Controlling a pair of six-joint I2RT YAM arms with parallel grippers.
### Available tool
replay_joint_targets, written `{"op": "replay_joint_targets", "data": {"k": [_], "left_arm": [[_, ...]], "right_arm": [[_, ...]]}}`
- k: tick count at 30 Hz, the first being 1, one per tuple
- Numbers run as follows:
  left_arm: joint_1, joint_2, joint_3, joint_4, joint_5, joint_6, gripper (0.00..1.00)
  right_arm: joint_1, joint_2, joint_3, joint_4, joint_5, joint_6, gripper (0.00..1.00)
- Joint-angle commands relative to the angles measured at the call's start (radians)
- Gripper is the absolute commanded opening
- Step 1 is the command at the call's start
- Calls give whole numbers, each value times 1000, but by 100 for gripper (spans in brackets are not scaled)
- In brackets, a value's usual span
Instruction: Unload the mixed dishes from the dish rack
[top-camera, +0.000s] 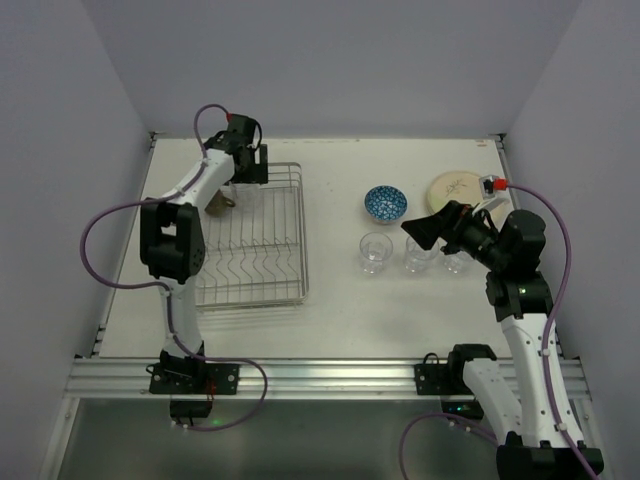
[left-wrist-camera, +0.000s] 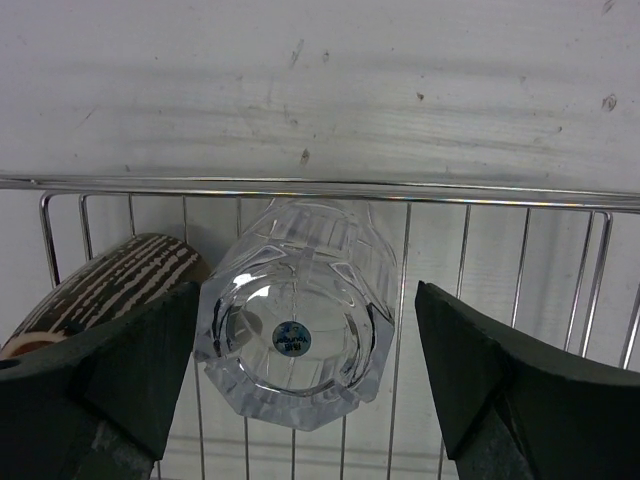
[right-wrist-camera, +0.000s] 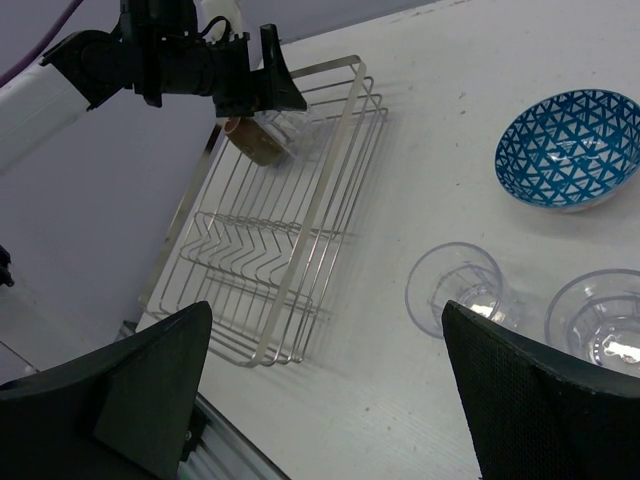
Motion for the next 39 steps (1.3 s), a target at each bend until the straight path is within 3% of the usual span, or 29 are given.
{"op": "replay_joint_targets", "data": {"k": [1,3,5,12,18,24,28,29,34,39], "left_arm": [[15,13,56,-39,47,55,90],[15,13,58,-39,68,58,87],[15,12,55,-38,81,61,78],[15,4,61,-48,127,63,28],[10,-76,50,-47,188,52,0],[-5,-232,9,-1,239,35,0],[-16,-416,-91,103,404,0,0],[-16,-454,-123,140,511,-12,0],[-19,-704,-419,516,841,-194,0],[-31,-827,-641,1046,1122,-493,0]], "right_arm": [[-1,-5,7,40,-29,13,99],[-1,-5,7,38,-30,13,99],[-1,-6,8,38,-32,13,99],[-1,-12,10,31,-26,9,99],[-1,-11,11,32,-23,10,99],[-1,-3,11,46,-29,23,99],[-1,17,10,89,-69,59,99],[-1,23,10,126,-117,73,99],[40,75,-24,372,-291,274,99],[197,175,13,544,-241,358,99]]}}
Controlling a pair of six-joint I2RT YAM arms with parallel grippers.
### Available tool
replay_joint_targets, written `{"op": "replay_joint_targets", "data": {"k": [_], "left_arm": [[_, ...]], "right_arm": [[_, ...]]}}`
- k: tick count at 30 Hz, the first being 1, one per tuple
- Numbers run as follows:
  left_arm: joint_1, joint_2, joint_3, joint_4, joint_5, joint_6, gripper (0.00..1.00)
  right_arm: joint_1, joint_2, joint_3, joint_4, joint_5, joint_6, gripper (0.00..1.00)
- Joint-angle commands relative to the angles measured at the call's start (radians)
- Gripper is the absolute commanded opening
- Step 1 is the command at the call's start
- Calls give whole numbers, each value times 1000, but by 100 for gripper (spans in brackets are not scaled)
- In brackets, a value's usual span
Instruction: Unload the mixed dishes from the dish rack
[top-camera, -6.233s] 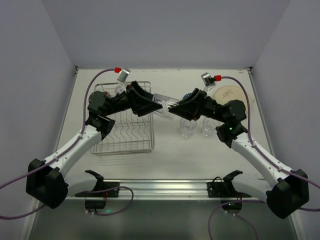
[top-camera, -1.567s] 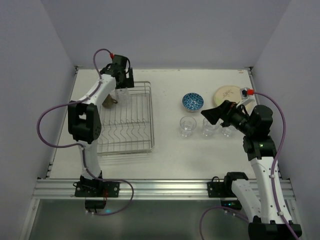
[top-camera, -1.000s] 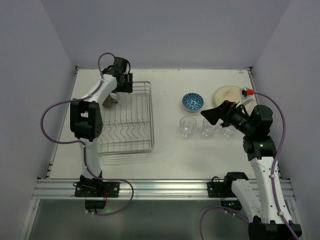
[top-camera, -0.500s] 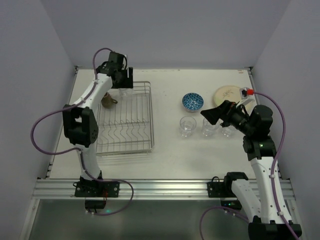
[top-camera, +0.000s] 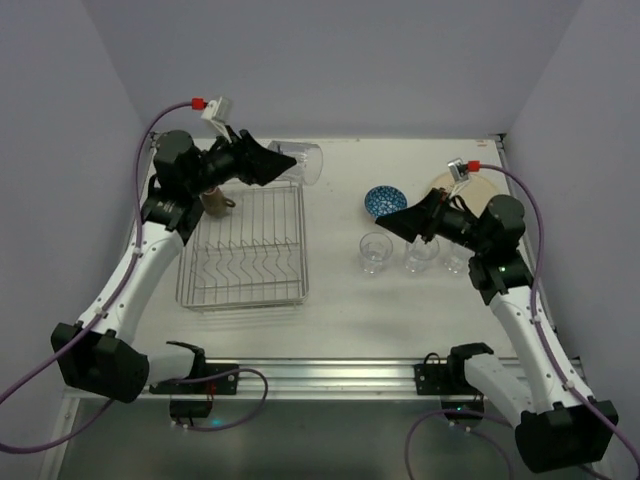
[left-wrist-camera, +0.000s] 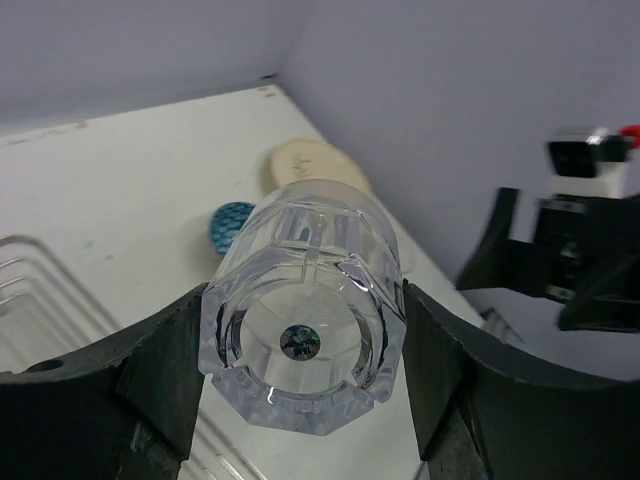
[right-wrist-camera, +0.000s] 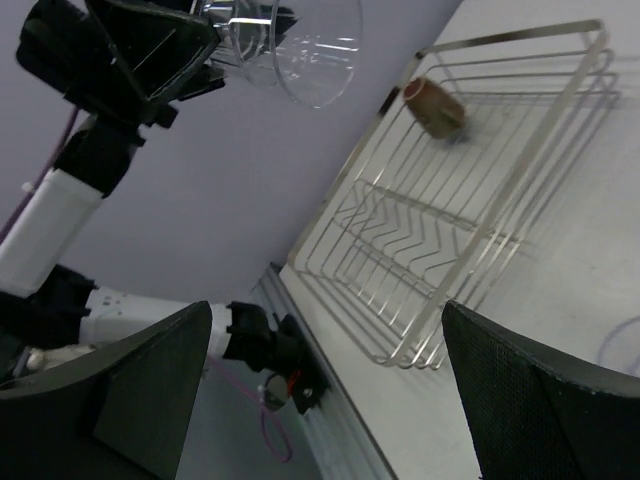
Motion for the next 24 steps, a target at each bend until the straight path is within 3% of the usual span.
{"op": "replay_joint_targets", "data": {"k": [1,2,5,10,14,17,20,21,24], "left_arm": [[-15,-47,-138,498,292,-358,0],[-20,-54,-192,609,305,-405,0],[-38,-73,-258,723,316,-511,0],[-90,-89,-344,846,296,-630,0],[-132,-90,-377,854,268,-631,0],[-144,-89,-393,860,250,-627,0],[-144,-86,-403,863,245,-632,0],[-146,-83,-404,865,247,-637,0],[-146,-78,-409,871,245,-638,0]], "right_arm": [[131,50,46,250,-20,104,99],[156,71,50,282,-5,115,99],[230,94,50,403,73,130,99],[314,203,101,485,133,127,96],[342,278,138,497,150,126,91],[367,305,153,518,147,127,81],[380,314,159,535,140,126,63],[380,314,159,542,136,126,51],[382,314,153,563,132,138,29]]}}
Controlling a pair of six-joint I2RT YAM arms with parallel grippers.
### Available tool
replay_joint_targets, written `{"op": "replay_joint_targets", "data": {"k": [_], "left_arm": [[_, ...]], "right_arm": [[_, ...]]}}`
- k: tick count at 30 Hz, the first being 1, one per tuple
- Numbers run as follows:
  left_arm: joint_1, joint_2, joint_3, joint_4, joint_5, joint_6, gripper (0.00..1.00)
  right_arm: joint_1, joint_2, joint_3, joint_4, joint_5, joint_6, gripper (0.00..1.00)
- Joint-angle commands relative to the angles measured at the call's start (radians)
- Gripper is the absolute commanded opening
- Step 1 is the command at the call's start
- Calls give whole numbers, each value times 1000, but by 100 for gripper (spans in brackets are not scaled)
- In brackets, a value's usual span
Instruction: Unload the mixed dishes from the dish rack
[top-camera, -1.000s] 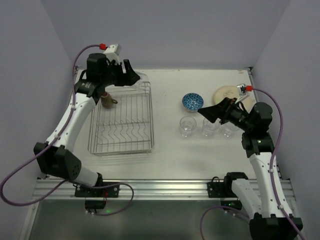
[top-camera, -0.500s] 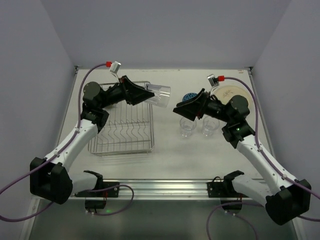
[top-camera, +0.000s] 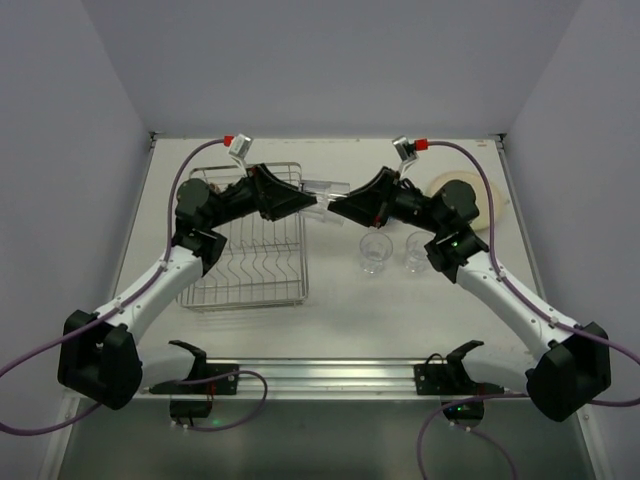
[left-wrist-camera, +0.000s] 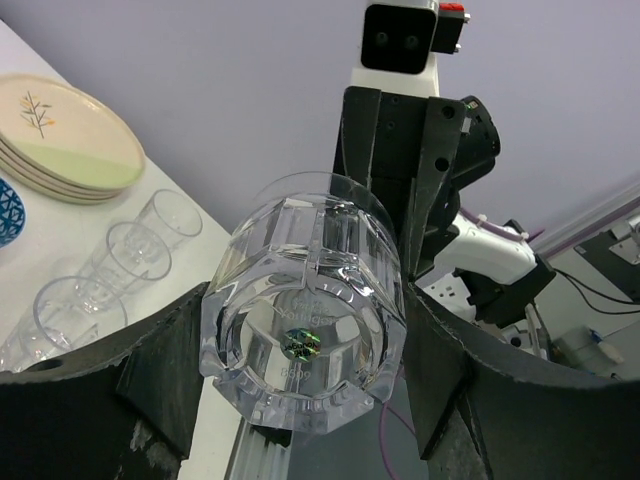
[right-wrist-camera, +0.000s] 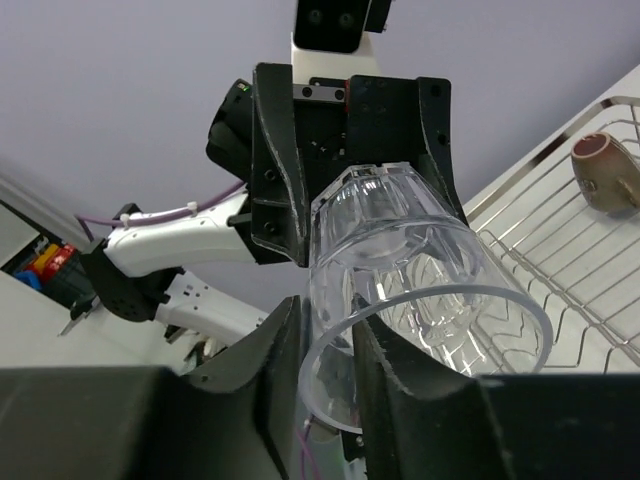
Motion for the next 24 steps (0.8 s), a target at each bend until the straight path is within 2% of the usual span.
{"op": "replay_joint_targets", "data": {"k": [1,2,5,6,7,8,9,10,11,12,13,14,15,16,17,18,19,23,24], "left_arm": [[-9,-22,3,104,14,-38,0],[-9,-21,3,103,14,-38,0],[-9,-10,6,98,14,-36,0],[-9,-9,7,94,15,-32,0],[-9,-9,9,91,15,-25,4],[-9,-9,14,66,14,-13,13],[-7,-13,23,23,8,45,26],[-9,-18,36,-32,-24,94,62],[-9,-24,75,-208,-64,150,78],[-9,-41,101,-322,-113,282,92],[-9,-50,154,-424,-247,345,100],[-9,-58,173,-596,-317,394,100],[-9,-81,191,-671,-380,436,100],[-7,-94,222,-748,-515,506,100],[-9,-123,234,-859,-582,565,100],[-9,-140,244,-903,-633,589,100],[-9,-156,257,-938,-718,617,100],[-9,-258,268,-1112,-833,721,100],[-9,-278,262,-1133,-842,754,100]], "right_arm": [[1,2,27,81,28,-4,28],[1,1,23,89,26,5,27],[1,4,20,104,15,16,11],[1,2,20,101,15,16,1],[1,1,20,86,15,13,0],[1,-5,20,70,20,-5,0],[1,-19,18,53,32,-19,0],[0,-30,20,3,44,-36,0],[-2,-39,24,-38,78,-83,0],[-3,-48,39,-81,101,-111,0],[-14,-71,49,-182,123,-138,0],[-22,-82,56,-236,183,-192,0],[-29,-94,76,-293,221,-224,0],[-49,-119,90,-421,262,-255,0],[-63,-131,125,-497,347,-314,0],[-75,-139,144,-567,392,-345,0],[-109,-156,164,-712,435,-375,0],[-227,-162,259,-1021,648,-493,0],[-245,-148,306,-1077,764,-507,0]]}}
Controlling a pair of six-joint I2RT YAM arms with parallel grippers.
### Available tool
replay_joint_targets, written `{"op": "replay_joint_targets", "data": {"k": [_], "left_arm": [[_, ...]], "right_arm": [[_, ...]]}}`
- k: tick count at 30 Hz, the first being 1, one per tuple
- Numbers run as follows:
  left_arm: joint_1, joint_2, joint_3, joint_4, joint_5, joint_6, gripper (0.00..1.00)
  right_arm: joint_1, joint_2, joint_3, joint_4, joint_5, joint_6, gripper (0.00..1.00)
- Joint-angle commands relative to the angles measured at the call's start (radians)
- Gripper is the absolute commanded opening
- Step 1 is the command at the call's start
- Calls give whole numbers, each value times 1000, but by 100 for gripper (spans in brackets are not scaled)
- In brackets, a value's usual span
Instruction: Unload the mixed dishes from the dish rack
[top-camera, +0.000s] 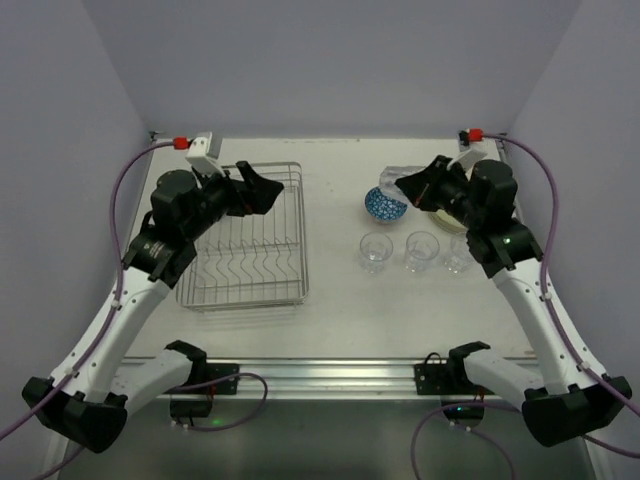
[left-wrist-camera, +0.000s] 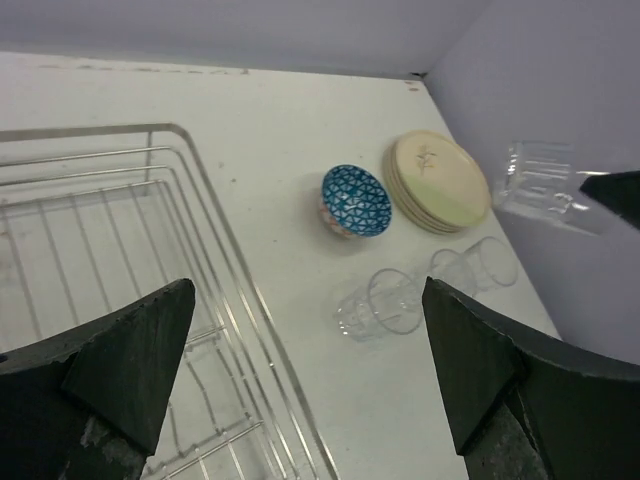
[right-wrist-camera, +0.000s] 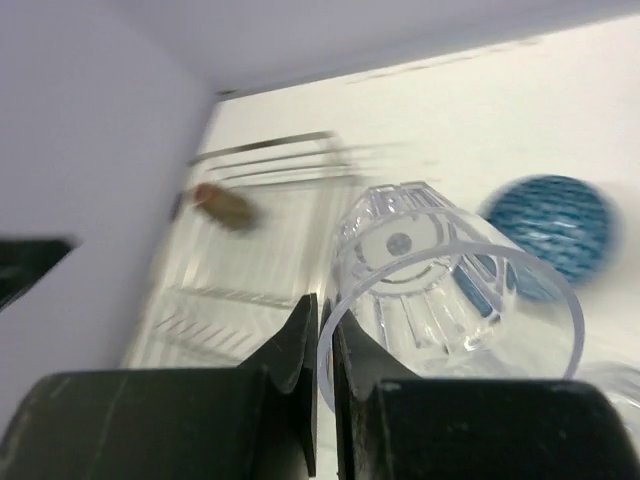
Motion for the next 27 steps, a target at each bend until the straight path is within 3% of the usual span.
{"op": "replay_joint_targets", "data": {"k": [1,4,9,16,27], "left_arm": [[0,-86,9,-226,-182,187,100],[0,-156,-72,-260,-242,228,100],[-1,-242,-193,-266,-334,258,100],[-76,-307,-316,-237,-418,259,100],[-179,-358,-347,-239,-460,248,100]], "right_arm": [[-94,3,138,-390,366,-152,0],[-174,40,158,-494,546,-160,0],[-350,35,94,-490,609,-140,0],[-553,158,65,-448,646,-145,0],[-624,373,25,-355,638,-123,0]]}}
